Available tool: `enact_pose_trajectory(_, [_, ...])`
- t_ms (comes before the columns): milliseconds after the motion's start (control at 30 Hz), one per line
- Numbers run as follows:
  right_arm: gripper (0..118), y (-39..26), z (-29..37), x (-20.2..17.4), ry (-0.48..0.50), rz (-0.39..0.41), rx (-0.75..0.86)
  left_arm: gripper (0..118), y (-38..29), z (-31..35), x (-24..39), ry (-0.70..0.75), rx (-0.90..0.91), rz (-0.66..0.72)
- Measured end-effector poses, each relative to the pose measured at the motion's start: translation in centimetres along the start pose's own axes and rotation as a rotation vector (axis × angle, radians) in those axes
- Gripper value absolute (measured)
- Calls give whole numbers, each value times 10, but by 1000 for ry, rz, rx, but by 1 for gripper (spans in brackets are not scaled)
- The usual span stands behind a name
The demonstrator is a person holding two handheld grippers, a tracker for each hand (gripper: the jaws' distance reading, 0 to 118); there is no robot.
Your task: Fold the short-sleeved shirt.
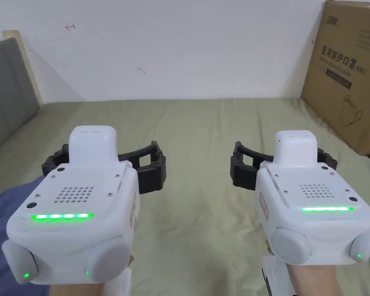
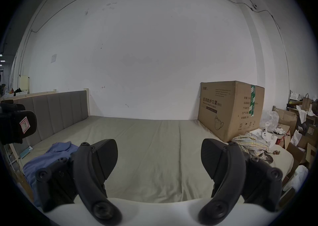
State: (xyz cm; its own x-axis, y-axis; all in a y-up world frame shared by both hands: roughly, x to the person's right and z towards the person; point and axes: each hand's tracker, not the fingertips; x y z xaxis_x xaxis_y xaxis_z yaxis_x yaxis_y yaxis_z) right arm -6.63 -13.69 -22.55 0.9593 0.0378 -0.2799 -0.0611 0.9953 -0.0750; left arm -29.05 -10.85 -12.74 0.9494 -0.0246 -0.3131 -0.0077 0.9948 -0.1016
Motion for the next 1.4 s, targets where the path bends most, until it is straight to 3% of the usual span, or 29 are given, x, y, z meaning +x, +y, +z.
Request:
enact_pose_trajectory(1133, [103, -3, -1, 8, -25, -37, -17, 110, -4, -2, 7, 22, -3, -49])
enact_pose_trajectory(1400, [103, -4, -1, 5, -38, 0, -20, 110, -2, -1, 8, 23, -1, -26])
